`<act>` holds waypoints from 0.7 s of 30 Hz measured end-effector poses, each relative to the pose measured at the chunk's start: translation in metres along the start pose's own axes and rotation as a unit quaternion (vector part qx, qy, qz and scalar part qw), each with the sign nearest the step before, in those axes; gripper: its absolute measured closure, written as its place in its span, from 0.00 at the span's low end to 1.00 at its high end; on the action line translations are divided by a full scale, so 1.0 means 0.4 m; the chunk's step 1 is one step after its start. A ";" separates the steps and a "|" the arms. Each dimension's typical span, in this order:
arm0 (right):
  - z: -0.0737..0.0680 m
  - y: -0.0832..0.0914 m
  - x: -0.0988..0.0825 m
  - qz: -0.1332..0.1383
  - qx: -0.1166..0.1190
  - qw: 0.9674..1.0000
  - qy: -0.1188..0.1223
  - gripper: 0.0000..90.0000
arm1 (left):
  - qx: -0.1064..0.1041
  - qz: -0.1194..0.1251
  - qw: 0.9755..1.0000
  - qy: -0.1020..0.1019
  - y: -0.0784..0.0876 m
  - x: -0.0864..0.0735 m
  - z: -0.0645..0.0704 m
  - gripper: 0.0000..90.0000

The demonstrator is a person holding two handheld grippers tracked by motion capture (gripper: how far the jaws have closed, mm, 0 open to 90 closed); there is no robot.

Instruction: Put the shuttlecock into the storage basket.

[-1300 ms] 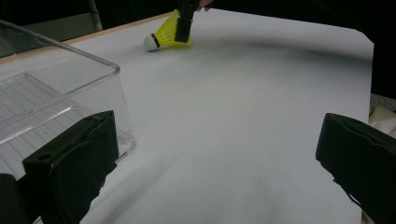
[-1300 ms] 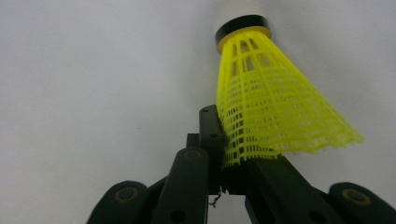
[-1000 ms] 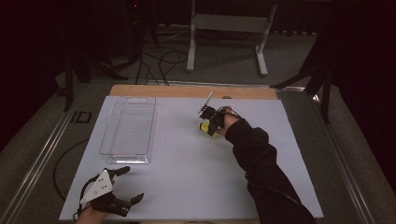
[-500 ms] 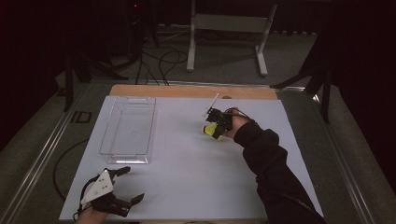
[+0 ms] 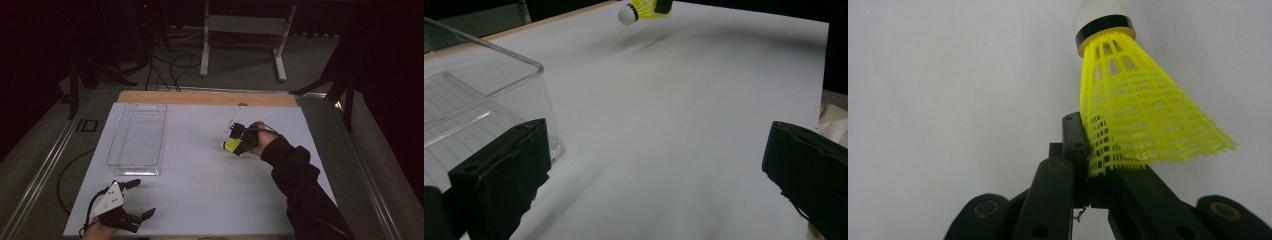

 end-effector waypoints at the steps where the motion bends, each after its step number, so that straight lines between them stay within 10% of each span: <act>1: -0.003 0.001 -0.006 -0.001 0.003 1.000 0.002 1.00 | 0.000 -0.001 1.000 -0.001 -0.001 0.000 0.001 0.00; 21: -0.068 0.040 -0.106 0.022 0.025 0.999 0.031 1.00 | -0.001 -0.030 1.000 0.001 -0.005 0.015 -0.002 0.00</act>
Point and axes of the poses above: each handheld gripper's, and its own axes: y roughly backward along the jaws, x roughly out of its top, z roughly to its right, the point moved 3 cm from there along -y, roughly forward along the jaws, and after that the axes turned 2 degrees about -y, right-handed, at the moved point
